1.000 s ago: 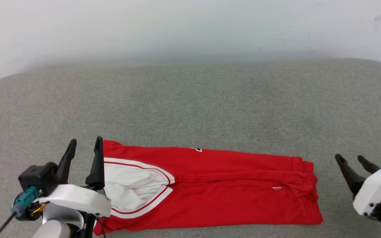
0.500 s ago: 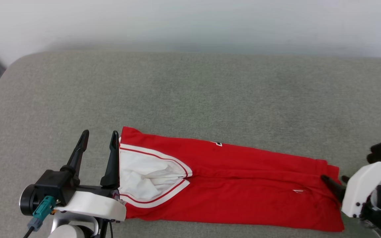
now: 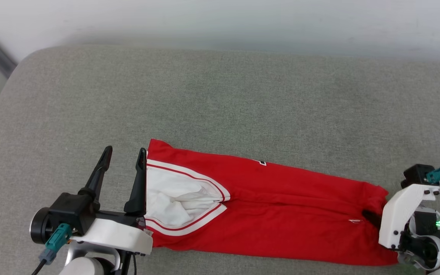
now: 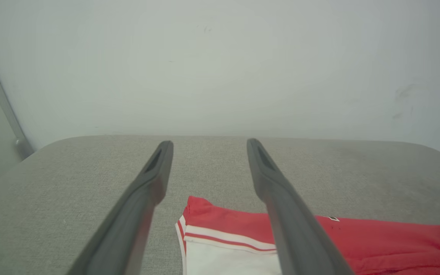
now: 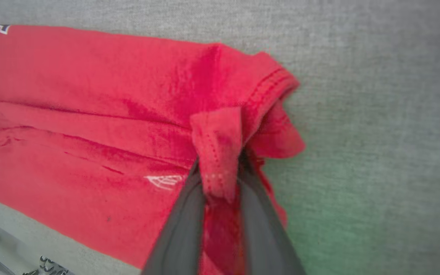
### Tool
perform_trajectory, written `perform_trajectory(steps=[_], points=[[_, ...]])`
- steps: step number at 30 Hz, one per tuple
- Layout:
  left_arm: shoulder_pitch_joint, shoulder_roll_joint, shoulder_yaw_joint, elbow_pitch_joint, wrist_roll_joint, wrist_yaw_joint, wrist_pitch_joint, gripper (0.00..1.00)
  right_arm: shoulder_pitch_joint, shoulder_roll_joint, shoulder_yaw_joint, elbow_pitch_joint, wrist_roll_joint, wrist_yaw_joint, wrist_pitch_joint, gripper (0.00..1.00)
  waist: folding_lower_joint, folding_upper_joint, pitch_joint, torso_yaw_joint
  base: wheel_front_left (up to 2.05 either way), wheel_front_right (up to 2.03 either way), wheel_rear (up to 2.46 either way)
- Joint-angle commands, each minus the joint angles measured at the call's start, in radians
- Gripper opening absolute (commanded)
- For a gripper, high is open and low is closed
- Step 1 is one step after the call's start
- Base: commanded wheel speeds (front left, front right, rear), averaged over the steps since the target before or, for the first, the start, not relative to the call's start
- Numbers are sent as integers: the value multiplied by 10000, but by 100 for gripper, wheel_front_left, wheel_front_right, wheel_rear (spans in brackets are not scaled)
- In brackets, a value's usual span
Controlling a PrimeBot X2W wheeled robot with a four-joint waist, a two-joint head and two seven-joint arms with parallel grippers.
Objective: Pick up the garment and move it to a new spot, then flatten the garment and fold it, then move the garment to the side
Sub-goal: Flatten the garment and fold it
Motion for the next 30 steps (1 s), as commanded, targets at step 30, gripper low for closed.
perform_trajectory(steps=[30], points=[[331,105,104,-207,-93,495,118,100,-362,1479,-3872,-1835,2463,0,3022,0,1,0,-460,-1207,0,0,0]])
